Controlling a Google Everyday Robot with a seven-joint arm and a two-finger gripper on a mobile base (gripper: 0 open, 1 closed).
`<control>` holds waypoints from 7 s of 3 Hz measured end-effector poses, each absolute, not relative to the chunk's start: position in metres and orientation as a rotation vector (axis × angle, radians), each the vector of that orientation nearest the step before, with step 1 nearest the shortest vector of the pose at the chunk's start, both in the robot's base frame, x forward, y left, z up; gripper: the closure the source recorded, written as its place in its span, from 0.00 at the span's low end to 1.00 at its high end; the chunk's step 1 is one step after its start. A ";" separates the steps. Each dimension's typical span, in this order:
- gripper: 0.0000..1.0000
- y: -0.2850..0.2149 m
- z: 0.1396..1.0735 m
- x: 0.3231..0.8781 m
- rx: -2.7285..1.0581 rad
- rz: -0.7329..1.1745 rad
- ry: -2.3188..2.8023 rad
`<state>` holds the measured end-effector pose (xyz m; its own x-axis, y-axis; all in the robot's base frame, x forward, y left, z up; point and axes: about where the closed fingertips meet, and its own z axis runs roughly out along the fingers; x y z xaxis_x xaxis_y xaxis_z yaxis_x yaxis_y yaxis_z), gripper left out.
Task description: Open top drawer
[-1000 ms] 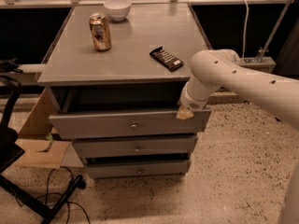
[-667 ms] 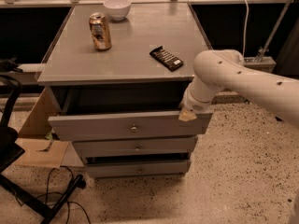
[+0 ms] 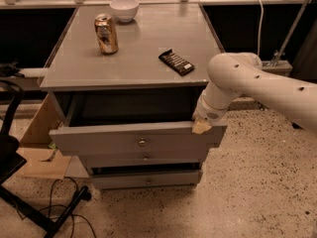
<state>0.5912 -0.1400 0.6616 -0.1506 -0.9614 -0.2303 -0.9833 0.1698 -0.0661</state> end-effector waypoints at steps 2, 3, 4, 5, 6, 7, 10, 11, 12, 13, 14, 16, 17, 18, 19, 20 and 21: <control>1.00 -0.146 0.663 0.574 -1.912 0.176 2.235; 1.00 -0.150 0.663 0.564 -1.927 0.194 2.245; 1.00 -0.149 0.663 0.564 -1.927 0.194 2.245; 1.00 -0.153 0.661 0.556 -1.943 0.211 2.251; 1.00 -0.152 0.662 0.556 -1.944 0.211 2.251; 1.00 -0.155 0.661 0.548 -1.958 0.228 2.256; 0.79 -0.158 0.662 0.539 -1.965 0.242 2.264; 0.54 -0.158 0.662 0.539 -1.965 0.242 2.264; 0.33 -0.158 0.662 0.539 -1.965 0.242 2.264; 0.10 -0.158 0.662 0.539 -1.966 0.242 2.264; 0.00 -0.158 0.662 0.539 -1.966 0.242 2.264; 0.00 -0.158 0.654 0.531 -1.960 0.274 2.271; 0.14 -0.152 0.663 0.494 -1.939 0.324 2.278; 0.38 -0.143 0.687 0.405 -2.001 0.377 2.290; 0.61 -0.135 0.700 0.336 -2.060 0.463 2.294; 0.60 -0.134 0.700 0.330 -2.061 0.472 2.298; 0.29 -0.128 0.702 0.369 -2.108 0.328 2.229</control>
Offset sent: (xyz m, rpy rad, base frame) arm -0.1699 -0.1230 -0.0259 -0.0751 0.3159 0.1040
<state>0.3690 -0.1279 0.7016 -0.0655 -0.9805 -0.1855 -0.9924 0.0446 0.1151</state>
